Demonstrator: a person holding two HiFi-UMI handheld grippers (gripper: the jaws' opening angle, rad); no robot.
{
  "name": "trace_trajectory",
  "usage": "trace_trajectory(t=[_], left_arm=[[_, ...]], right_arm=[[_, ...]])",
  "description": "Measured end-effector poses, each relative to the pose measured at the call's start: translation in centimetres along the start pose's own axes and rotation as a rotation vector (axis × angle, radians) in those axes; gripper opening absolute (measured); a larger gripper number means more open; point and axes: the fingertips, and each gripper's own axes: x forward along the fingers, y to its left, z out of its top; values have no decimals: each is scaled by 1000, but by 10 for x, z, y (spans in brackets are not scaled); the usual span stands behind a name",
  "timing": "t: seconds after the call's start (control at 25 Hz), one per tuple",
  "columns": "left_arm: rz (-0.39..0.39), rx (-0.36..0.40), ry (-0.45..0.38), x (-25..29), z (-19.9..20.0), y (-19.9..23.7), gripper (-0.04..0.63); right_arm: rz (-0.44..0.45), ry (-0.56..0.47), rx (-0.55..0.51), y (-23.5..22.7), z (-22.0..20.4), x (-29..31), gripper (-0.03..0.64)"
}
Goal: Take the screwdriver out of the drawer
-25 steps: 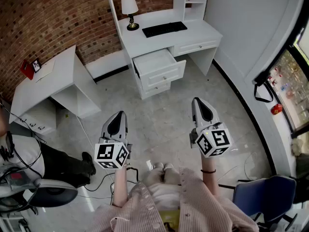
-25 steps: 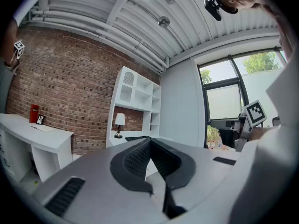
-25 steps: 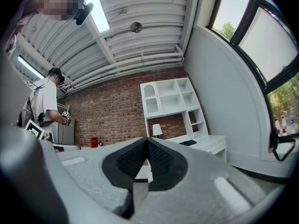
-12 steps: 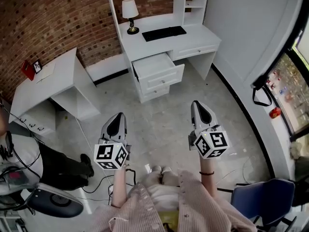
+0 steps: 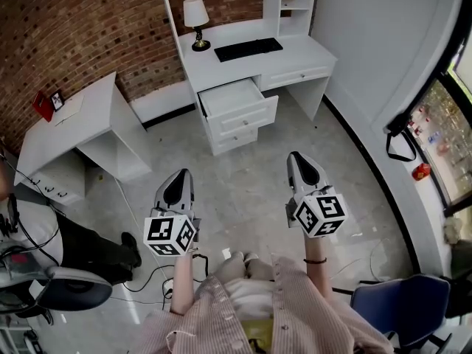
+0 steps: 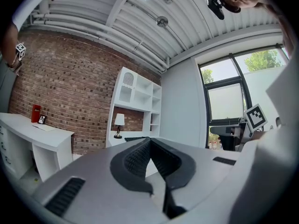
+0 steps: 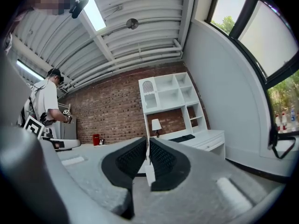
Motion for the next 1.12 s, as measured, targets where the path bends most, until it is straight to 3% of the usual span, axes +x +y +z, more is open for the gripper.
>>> trace_trajectory(t=[0.6,1.12], left_arm=[[-18,-11,56,50,-19,-9,0],[-49,-25,106,169,-28,42,0]], right_arm=[[-41,60,19,-45,-20,23,71],[-72,90,65,-92,-37,135,112]])
